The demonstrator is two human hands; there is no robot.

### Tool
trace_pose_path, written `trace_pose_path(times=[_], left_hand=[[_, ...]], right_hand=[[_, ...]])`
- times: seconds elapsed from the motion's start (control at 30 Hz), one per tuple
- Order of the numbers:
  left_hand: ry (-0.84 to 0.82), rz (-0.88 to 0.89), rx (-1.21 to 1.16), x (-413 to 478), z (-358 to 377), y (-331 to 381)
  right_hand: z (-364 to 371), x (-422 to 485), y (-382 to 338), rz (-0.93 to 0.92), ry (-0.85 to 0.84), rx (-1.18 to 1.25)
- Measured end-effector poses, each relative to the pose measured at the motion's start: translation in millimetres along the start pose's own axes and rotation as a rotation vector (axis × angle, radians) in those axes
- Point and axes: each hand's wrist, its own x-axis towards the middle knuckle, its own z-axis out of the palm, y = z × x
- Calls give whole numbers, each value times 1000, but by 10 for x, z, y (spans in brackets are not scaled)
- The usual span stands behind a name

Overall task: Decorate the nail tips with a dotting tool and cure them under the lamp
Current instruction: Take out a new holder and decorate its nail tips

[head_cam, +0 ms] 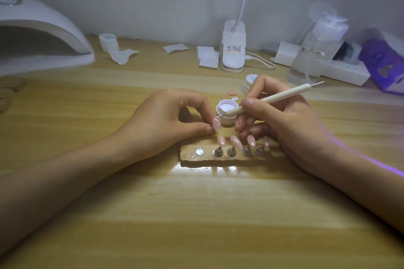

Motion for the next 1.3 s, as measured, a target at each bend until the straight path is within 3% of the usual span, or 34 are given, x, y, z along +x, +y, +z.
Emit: trace_pose_path(times=[1.3], left_hand=[[-5,8,-13,-4,2,-11]], right_hand=[[30,-37,-24,-96,0,93]])
